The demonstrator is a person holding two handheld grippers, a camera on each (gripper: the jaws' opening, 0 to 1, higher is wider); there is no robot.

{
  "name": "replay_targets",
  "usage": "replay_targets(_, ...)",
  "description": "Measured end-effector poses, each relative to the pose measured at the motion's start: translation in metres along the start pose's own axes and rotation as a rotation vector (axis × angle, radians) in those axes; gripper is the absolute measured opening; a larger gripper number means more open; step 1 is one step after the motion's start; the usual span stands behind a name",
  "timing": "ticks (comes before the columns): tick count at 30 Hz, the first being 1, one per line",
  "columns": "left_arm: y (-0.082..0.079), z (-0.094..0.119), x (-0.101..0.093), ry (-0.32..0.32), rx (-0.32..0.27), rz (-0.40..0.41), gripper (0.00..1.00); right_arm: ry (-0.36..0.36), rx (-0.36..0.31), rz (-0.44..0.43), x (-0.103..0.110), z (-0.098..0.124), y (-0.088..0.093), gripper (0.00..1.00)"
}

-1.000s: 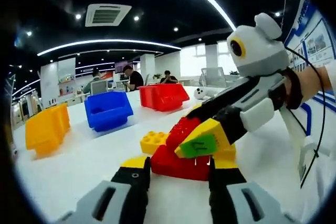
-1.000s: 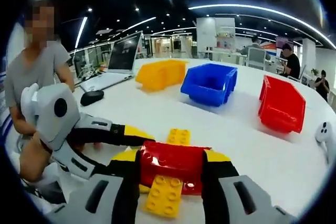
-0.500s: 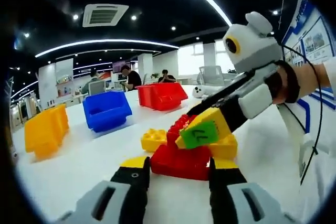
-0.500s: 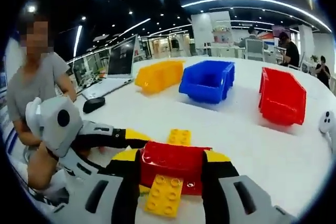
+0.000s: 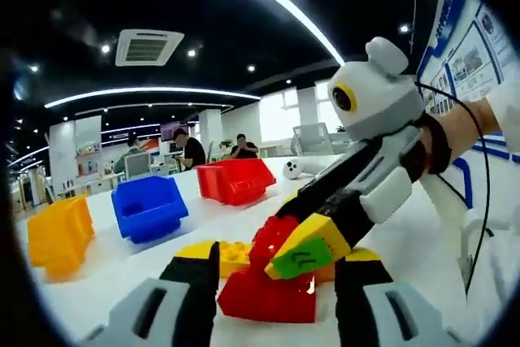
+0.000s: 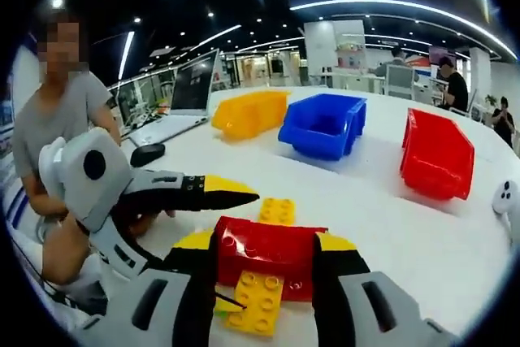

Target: Take apart the toy blocks one by one and place each separated block into its matching bin, sorting the blocks by their type until all the connected pieces are disassembled and separated into the correct bins

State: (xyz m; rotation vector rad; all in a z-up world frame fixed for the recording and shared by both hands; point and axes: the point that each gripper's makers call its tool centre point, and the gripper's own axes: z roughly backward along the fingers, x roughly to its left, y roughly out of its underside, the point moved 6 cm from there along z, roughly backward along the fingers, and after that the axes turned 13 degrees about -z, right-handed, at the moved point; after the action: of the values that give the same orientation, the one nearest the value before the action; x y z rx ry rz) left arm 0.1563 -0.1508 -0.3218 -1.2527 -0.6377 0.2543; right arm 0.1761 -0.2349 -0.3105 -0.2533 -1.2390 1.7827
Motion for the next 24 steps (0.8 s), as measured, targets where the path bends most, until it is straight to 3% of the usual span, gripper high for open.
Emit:
replay_targets(8,-0.001,0.009,-0.003,0.024,-0.005,0.011,0.57,-0.013,-0.005,0.002,0.004,-0.001,0.002,0.46)
replay_targets(15,-0.001,-0.001,-0.005,0.029,0.001,0.012,0.52,-0.010,0.008,0.006,-0.001,-0.001,-0.001,0.46)
replay_targets(20,-0.002,0.001,-0.003,0.037,-0.014,0.032,0.56,-0.030,0.091,0.011,0.003,0.000,-0.004,0.46)
replay_targets(24,-0.001,-0.004,-0.005,0.039,-0.004,0.049,0.57,0.000,0.151,0.055,0.004,0.001,-0.004,0.46)
